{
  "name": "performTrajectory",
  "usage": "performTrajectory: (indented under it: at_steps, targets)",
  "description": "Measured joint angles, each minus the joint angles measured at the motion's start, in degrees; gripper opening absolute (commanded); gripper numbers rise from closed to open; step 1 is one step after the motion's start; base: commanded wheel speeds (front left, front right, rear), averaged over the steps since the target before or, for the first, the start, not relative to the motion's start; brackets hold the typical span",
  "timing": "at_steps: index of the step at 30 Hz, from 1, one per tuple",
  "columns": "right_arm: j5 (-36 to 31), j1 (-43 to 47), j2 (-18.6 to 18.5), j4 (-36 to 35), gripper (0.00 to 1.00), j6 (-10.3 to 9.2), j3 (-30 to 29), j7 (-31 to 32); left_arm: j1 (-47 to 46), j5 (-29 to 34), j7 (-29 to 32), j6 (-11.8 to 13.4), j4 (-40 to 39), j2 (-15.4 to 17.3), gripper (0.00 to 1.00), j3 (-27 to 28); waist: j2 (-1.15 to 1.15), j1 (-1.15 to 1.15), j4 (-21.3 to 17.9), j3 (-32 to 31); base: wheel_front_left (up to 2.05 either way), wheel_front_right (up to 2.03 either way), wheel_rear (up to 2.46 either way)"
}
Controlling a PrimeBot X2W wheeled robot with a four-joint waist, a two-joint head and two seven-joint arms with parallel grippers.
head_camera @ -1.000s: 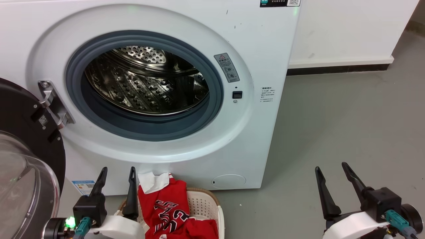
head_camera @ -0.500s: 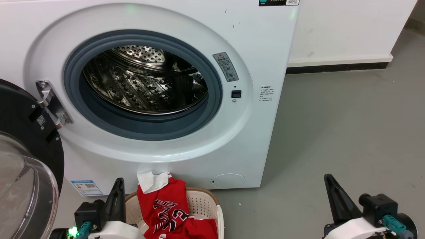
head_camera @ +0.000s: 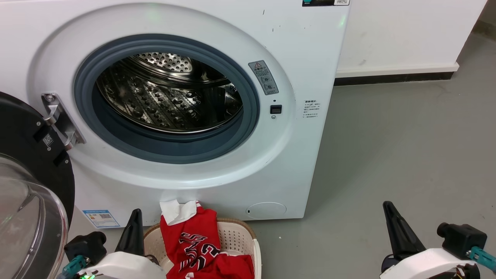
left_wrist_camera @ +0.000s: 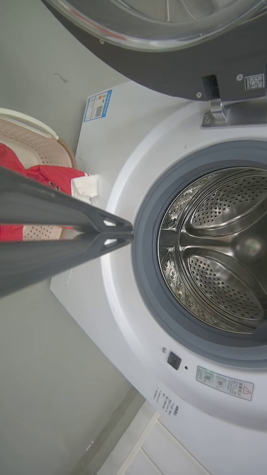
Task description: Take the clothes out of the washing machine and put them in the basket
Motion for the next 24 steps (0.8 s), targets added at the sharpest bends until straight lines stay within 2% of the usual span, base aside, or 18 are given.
performTrajectory:
  at_steps: [10,24]
  targets:
    - [11.6,-1.4,-0.5,1.7,0.00,-0.01,-0.5,0.9,-1.3,-10.7,1.6,-1.0,1.3,-0.4,0.00,0.9,0.00,0.00,0.2,0.1,0.00,0.00,0.00]
    - [24.2,-3.3,-0.8,3.5,0.00,-0.01,-1.2,1.8,-2.8,-22.5,3.2,-2.3,2.8,-0.8,0.00,2.1,0.00,0.00,0.5,0.3,0.00,0.00,0.00]
